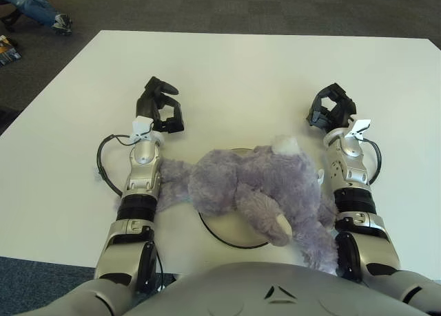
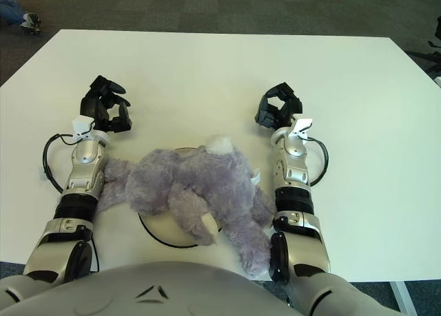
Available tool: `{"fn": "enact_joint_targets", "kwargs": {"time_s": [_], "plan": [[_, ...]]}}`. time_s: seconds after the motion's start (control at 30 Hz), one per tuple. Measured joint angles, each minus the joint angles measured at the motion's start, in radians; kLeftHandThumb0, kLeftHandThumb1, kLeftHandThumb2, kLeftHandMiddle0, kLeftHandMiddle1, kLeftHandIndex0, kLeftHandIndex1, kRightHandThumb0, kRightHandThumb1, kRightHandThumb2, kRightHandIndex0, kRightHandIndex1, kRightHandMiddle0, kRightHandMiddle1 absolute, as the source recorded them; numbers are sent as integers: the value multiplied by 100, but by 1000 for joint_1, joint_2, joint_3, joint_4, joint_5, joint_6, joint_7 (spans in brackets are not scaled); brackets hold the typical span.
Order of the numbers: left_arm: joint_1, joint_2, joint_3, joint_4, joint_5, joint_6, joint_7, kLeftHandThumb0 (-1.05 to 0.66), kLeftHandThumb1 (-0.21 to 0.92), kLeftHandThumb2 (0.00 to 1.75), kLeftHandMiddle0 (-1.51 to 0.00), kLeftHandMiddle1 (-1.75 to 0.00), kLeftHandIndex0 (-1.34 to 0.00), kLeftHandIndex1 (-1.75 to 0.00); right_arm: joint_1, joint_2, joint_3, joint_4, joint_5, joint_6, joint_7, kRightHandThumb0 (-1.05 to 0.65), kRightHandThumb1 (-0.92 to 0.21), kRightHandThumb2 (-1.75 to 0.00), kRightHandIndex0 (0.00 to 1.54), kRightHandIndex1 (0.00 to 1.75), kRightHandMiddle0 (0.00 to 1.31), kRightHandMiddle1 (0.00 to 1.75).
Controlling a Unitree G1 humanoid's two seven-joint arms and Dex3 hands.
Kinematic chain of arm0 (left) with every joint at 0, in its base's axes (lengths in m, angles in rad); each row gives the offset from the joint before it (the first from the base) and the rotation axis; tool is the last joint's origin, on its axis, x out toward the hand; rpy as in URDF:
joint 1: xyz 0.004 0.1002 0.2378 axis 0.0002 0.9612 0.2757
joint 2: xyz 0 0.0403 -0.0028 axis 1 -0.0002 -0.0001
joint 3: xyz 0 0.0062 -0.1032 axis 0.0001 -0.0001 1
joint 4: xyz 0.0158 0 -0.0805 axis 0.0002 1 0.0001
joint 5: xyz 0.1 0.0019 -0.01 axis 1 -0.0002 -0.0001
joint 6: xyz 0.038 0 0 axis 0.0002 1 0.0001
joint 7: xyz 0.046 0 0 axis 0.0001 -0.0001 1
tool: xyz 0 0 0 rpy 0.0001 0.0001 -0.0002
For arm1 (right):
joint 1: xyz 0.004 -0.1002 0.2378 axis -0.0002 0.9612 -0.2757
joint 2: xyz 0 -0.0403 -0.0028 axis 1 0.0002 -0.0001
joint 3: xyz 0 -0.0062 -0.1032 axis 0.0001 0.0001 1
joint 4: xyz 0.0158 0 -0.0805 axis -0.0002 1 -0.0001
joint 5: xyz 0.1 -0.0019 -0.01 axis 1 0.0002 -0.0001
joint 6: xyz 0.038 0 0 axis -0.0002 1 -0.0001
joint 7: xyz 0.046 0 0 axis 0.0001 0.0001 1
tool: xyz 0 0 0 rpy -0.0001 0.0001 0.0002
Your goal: Put the doll into the plate.
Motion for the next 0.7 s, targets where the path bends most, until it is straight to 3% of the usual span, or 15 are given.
{"fn": "enact_joint_targets", "kwargs": {"time_s": [0.7], "plan": [[-12,5,0,31,-22,-10,-44,-1,24,142,-56,-175,-55,-175,1,-2,3,46,-1,-44,30,-50,-28,-137,131,175,65,175]]}}
